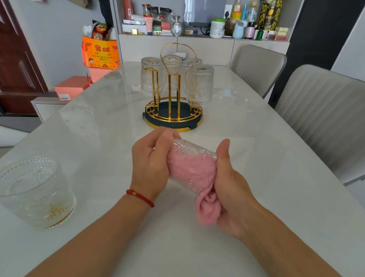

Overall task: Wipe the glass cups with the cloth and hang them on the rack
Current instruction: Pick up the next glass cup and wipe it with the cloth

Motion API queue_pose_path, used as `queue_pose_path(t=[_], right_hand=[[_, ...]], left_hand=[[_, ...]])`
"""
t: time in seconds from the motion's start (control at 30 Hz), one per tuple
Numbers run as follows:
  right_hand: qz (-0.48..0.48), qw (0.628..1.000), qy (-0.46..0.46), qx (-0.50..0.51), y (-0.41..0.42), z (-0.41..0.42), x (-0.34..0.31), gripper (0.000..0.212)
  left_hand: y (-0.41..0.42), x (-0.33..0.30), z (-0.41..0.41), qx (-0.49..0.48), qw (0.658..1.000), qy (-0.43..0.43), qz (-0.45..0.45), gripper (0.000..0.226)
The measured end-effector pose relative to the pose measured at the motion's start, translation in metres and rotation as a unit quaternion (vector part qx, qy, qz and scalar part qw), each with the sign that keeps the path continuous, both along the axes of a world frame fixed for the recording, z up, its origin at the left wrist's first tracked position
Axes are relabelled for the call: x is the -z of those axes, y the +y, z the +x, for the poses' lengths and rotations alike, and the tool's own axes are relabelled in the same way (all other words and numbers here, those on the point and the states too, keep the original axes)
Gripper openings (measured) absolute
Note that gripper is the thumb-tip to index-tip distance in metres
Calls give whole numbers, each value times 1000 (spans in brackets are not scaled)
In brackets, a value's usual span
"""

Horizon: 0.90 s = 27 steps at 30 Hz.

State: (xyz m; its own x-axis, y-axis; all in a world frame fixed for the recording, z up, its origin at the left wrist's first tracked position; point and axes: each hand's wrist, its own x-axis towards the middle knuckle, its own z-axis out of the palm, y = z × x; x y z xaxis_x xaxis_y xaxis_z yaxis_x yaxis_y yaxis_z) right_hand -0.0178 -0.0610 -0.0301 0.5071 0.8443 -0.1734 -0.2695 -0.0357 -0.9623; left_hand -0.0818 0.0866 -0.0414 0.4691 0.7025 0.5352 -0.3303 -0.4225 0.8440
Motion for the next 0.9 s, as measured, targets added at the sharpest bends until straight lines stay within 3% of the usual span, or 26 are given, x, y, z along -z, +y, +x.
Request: queue_pose_path(t=[0.1,0.13,0.2,0.27,0.3,0.33,0.4,0.47,0.6,0.67,0.73,0.83,0.9], right_hand=[[10,1000,13,-2,-3,-1,-5,82],[-6,1000,-1,12,1,0,-9,81],[-11,988,-155,-9,2,3,-8,61],[-2,940,-335,-67,-4,3,-6,17],[-25,912,-397,-103,-5,1,-3,19],[-49,889,-438,-126,-4,2,1,38],[-35,892,-430,-138,3,1,8,71],[17,901,-418,-119,5,0,10,82],[36,944,-319,-77,2,-7,-1,54],[36,959,-275,-50,1,-10,-3,53],[60,974,-219,-29,4,-12,-3,62],[61,991,-115,-38,4,-8,-1,101],[41,997,-62,-34,2,-4,-1,99]], left_hand=[[1,0,-3,28,998,14,52,41],[2,-1,-4,43,998,43,20,40],[5,-8,-8,107,972,138,-159,37],[15,-15,-14,204,915,239,-254,40],[19,-14,-16,211,902,280,-251,40],[21,-15,-18,195,898,303,-253,38],[18,-14,-16,127,908,291,-272,35],[10,-12,-13,91,927,245,-271,32],[2,-13,-13,66,957,151,-241,35],[0,-15,-13,77,967,99,-222,31],[1,-16,-13,72,977,68,-190,33],[7,-13,-13,50,988,46,-141,30],[11,-11,-14,38,994,28,-101,34]])
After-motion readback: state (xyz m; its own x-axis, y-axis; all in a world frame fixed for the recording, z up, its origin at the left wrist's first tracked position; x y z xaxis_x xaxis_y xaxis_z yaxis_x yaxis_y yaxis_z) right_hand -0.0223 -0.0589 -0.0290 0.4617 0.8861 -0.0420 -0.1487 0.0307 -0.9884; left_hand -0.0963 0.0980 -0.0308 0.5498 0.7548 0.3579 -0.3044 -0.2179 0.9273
